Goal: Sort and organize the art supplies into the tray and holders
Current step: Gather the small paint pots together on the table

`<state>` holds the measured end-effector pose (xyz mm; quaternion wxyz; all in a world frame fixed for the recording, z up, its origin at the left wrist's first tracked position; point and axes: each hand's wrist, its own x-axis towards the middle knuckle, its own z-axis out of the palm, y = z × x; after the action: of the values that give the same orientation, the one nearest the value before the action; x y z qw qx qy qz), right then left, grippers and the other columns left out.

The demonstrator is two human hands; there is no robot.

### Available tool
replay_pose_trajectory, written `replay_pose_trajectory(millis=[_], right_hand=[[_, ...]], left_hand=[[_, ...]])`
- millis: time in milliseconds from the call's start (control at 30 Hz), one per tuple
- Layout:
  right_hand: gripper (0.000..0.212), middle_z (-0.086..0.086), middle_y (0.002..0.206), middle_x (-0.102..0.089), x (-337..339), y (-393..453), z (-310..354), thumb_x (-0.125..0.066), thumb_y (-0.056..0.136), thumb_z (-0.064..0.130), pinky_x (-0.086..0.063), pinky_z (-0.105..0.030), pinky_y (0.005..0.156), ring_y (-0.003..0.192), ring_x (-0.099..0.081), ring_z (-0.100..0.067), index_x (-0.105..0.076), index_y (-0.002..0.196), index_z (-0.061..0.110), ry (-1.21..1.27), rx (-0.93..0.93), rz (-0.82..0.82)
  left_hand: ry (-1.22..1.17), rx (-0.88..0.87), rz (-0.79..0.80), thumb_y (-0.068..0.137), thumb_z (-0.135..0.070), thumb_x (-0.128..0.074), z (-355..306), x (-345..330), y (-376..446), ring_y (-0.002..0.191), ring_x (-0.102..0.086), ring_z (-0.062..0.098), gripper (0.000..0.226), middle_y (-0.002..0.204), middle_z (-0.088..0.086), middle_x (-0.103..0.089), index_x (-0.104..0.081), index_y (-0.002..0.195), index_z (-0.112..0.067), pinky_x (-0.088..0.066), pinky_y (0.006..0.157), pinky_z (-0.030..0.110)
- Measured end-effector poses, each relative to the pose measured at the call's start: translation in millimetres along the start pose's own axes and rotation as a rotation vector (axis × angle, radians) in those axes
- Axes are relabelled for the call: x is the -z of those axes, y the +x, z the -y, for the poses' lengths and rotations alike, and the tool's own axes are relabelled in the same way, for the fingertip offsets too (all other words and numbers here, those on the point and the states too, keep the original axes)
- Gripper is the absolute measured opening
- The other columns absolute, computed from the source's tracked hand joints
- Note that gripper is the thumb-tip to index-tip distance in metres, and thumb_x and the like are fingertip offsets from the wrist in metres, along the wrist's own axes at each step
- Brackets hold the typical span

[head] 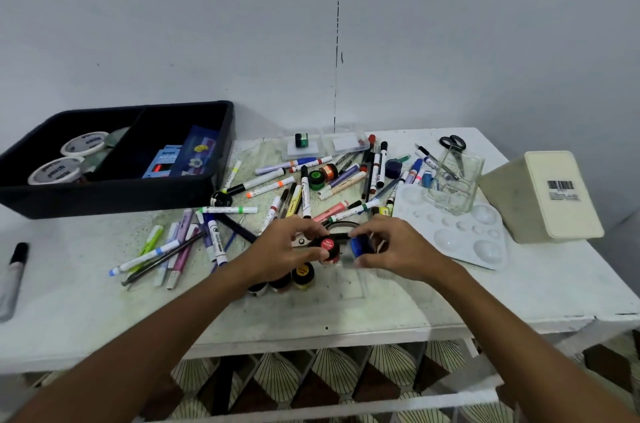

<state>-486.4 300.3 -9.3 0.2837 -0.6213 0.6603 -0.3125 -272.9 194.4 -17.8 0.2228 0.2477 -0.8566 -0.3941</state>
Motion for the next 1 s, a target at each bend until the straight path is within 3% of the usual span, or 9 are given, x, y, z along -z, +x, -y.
replay_pose_trajectory(millis=[133, 300, 433, 600, 733, 833, 1000], right_hand=[[0.044, -0.002, 0.096, -0.061, -7.5, -2.8, 4.4, -0.088, 0.065, 0.021, -0.045, -0.017, 0.062, 0.077, -0.058, -0.011, -0.06, 0.099, 0.02, -0.066, -0.038, 0.044], [0.04, 0.008, 0.095, -0.053, -19.2, -4.8, 8.3, -0.084, 0.068, 0.027, -0.034, -0.019, 0.06, 0.074, -0.045, -0.003, -0.058, 0.099, 0.019, -0.335, 0.049, 0.049], [0.041, 0.004, 0.108, -0.053, -28.1, -5.2, 11.4, -0.077, 0.074, 0.03, -0.045, -0.032, 0.077, 0.098, -0.05, -0.015, -0.057, 0.108, 0.021, -0.492, 0.066, 0.028], [0.041, 0.0, 0.114, -0.049, -36.0, -4.5, 10.9, -0.072, 0.078, 0.03, -0.043, -0.033, 0.08, 0.11, -0.045, -0.019, -0.055, 0.114, 0.02, -0.598, 0.083, 0.014], [0.045, 0.0, 0.118, -0.048, -37.9, -3.7, 9.6, -0.072, 0.079, 0.031, -0.043, -0.033, 0.08, 0.114, -0.044, -0.019, -0.055, 0.119, 0.02, -0.631, 0.079, 0.024], [0.047, 0.0, 0.118, -0.048, -38.4, -3.8, 8.5, -0.073, 0.079, 0.031, -0.043, -0.032, 0.08, 0.113, -0.045, -0.019, -0.055, 0.121, 0.02, -0.644, 0.089, 0.02], [0.044, 0.001, 0.114, -0.051, -33.2, -2.9, 9.4, -0.071, 0.079, 0.031, -0.046, -0.033, 0.083, 0.111, -0.048, -0.019, -0.06, 0.12, 0.022, -0.588, 0.087, 0.037]], left_hand=[[0.112, -0.083, 0.006, 0.074, -0.048, -0.07, 10.7, -9.9, -7.1, 0.095, -0.051, 0.002, 0.037, 0.098, -0.009, -0.065, -0.07, 0.099, -0.02, -0.041, 0.082, 0.019], [0.292, -0.072, -0.034, 0.072, -0.062, -0.06, 20.4, -20.0, -10.9, 0.106, -0.046, 0.004, 0.049, 0.107, -0.016, -0.06, -0.073, 0.101, -0.025, -0.036, 0.09, 0.037], [0.411, -0.084, -0.028, 0.072, -0.066, -0.053, 21.5, -24.2, -14.2, 0.109, -0.044, 0.006, 0.054, 0.109, -0.014, -0.061, -0.073, 0.104, -0.027, -0.028, 0.085, 0.035], [0.479, -0.121, -0.017, 0.074, -0.065, -0.05, 24.6, -24.1, -16.8, 0.108, -0.044, 0.009, 0.056, 0.109, -0.009, -0.062, -0.073, 0.105, -0.024, -0.028, 0.083, 0.034], [0.571, -0.201, 0.018, 0.078, -0.063, -0.051, 23.6, -21.7, -13.1, 0.104, -0.042, 0.009, 0.054, 0.105, -0.006, -0.063, -0.073, 0.102, -0.019, -0.031, 0.079, 0.033], [0.631, -0.229, 0.056, 0.077, -0.054, -0.066, 21.2, -19.8, -10.0, 0.104, -0.045, 0.012, 0.044, 0.106, -0.006, -0.062, -0.072, 0.102, -0.019, -0.029, 0.079, 0.032], [0.612, -0.127, 0.064, 0.076, -0.048, -0.073, 16.3, -21.1, -9.9, 0.111, -0.045, 0.014, 0.042, 0.114, -0.007, -0.059, -0.067, 0.107, -0.021, -0.025, 0.082, 0.031]])
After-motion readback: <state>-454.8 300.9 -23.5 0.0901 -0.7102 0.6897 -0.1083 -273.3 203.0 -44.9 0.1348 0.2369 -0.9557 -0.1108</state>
